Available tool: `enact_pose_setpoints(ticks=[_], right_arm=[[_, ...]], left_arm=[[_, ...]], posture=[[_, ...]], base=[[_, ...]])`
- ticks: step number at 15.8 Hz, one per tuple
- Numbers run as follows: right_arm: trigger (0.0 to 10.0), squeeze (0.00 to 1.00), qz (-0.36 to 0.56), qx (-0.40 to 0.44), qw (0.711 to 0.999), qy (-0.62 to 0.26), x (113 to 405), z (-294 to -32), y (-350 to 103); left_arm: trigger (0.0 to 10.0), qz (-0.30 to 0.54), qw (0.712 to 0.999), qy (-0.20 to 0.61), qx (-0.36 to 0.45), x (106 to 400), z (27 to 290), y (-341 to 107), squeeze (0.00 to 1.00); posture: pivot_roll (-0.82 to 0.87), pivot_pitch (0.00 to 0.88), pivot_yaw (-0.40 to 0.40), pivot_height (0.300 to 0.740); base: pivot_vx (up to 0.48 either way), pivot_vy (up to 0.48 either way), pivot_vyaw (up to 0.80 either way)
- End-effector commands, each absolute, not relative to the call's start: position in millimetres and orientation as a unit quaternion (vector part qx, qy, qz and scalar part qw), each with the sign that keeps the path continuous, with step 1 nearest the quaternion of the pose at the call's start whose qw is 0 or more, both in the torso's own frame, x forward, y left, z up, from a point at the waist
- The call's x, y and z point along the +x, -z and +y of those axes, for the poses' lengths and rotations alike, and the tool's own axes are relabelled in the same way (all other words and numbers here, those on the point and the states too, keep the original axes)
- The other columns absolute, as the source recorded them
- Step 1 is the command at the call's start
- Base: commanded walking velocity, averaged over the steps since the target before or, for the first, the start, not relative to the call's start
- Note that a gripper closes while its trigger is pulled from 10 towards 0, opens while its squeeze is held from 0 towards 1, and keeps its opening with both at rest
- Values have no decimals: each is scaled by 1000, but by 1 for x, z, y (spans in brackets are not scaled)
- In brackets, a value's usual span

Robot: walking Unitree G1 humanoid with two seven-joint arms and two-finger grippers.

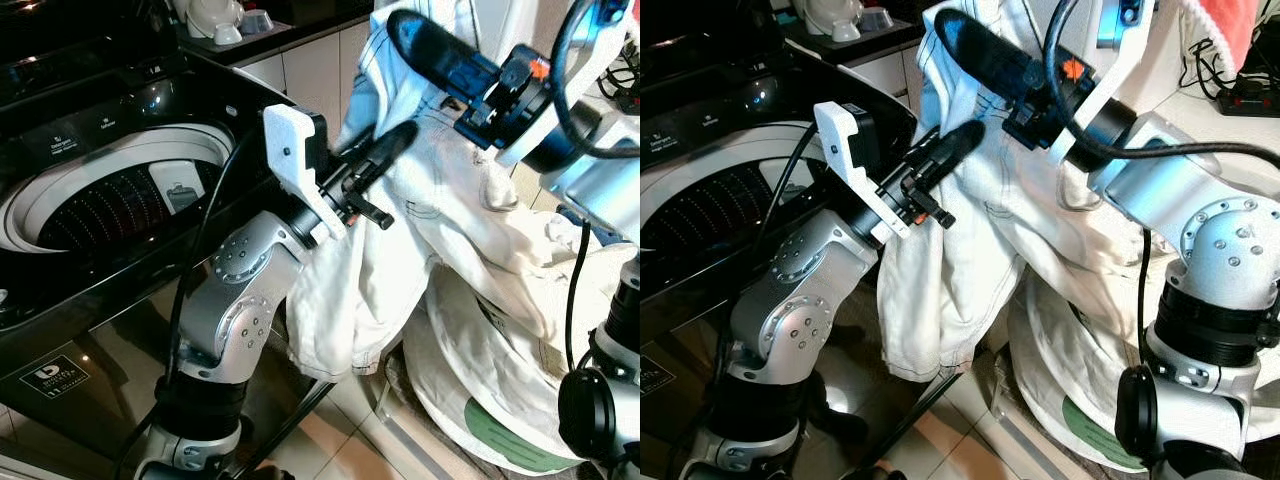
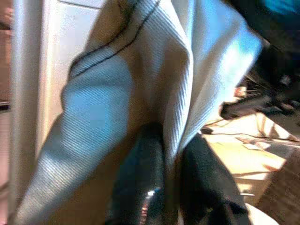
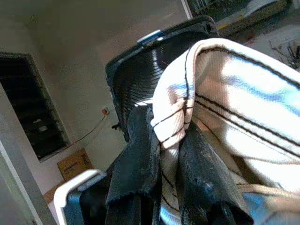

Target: Clothes washing

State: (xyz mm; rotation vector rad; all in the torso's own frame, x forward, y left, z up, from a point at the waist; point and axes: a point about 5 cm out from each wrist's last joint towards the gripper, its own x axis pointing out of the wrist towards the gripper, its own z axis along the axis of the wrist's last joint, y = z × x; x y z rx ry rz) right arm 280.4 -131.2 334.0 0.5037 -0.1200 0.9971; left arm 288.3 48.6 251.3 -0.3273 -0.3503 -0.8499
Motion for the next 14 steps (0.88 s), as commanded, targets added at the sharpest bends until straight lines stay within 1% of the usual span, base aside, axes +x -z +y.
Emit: enact_pose_setpoints(ticks=[1,2,3,4,5,6,7,8,9,10,11,12,13,14], right_arm=[[10000,0,-95,224,842,-481,272,-131,-346],[10000,1000,-103,234,834,-490,270,-133,-348],[10000,1000,-111,223,830,-499,265,-136,-349],[10000,1000,-112,206,841,-488,265,-138,-349],[10000,0,-111,184,855,-473,265,-143,-347],[10000,0,-111,155,863,-468,263,-148,-343],[10000,0,-113,130,865,-471,259,-149,-341],[10000,0,-115,126,865,-472,257,-149,-340],[10000,0,-116,126,865,-472,257,-149,-340],[10000,0,-119,125,865,-470,256,-148,-341],[10000,0,-121,123,867,-467,256,-148,-341],[10000,0,-121,122,871,-461,257,-148,-339],[10000,0,-121,122,872,-458,257,-148,-338],[10000,0,-118,118,875,-454,258,-145,-334]], left_arm=[[0,-173,905,359,-150,299,64,-252,0],[0,-182,915,331,-144,307,73,-257,0],[0,-199,925,299,-125,316,87,-265,0],[0,-211,930,280,-108,323,96,-272,0],[0,-232,941,238,-69,336,116,-287,0],[0,-265,949,170,6,352,146,-313,0],[0,-297,948,89,69,362,177,-343,0],[0,-330,936,6,125,363,201,-369,0],[0,-353,921,-39,162,361,212,-384,0],[0,-398,877,-128,238,352,232,-416,0],[0,-425,843,-176,280,346,241,-433,0],[0,-417,829,-200,313,349,244,-433,0],[0,-408,825,-207,331,353,245,-429,0],[0,-382,828,-210,354,363,247,-414,0]], posture=[[-109,0,101,740],[-109,0,103,740],[-106,0,101,740],[-106,0,100,740],[-105,0,100,740],[-103,0,99,740],[-102,0,100,740],[-103,0,102,740],[-103,0,103,740],[-104,0,109,740],[-103,0,111,740],[-101,0,111,740],[-102,0,112,740],[-102,0,112,740]], base=[[0,0,0],[0,0,0],[0,0,0],[0,0,0],[0,0,0],[0,0,0],[0,0,0],[0,0,0],[0,0,0],[0,0,0],[0,0,0],[0,0,0],[0,0,0],[0,0,0]])
